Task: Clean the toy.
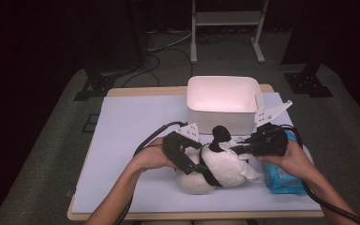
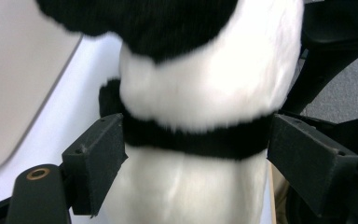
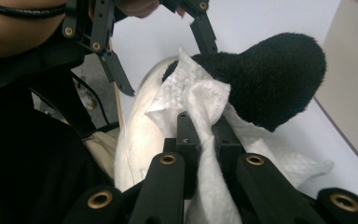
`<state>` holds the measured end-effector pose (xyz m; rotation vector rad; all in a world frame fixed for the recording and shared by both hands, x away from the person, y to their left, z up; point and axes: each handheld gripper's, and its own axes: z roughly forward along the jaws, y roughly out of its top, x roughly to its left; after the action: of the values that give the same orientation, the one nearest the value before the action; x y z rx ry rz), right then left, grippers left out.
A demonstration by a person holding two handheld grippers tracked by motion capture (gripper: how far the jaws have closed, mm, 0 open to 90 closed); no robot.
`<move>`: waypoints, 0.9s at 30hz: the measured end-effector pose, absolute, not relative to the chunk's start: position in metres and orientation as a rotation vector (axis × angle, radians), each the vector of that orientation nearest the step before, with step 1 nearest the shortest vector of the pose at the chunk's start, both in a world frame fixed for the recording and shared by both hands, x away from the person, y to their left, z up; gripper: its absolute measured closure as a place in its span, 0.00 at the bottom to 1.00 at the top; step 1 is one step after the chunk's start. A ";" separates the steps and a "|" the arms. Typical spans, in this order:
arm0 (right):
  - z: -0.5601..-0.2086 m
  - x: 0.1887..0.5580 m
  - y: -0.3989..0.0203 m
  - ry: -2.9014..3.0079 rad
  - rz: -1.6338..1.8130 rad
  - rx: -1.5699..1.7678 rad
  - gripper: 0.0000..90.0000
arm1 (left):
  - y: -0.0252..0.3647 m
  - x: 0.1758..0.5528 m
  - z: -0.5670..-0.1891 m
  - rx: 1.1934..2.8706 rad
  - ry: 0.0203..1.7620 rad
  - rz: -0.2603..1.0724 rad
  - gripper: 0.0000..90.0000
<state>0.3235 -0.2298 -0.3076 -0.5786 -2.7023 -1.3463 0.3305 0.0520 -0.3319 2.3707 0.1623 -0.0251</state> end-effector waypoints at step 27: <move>-0.329 0.324 -0.254 -2.658 -1.352 -0.659 0.93 | 0.054 0.337 -0.357 2.406 0.153 -0.039 0.40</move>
<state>0.3241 -0.2539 -0.3291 -0.6591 -2.6578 -1.3518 0.3370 0.0542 -0.3575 2.4062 0.1534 -0.0390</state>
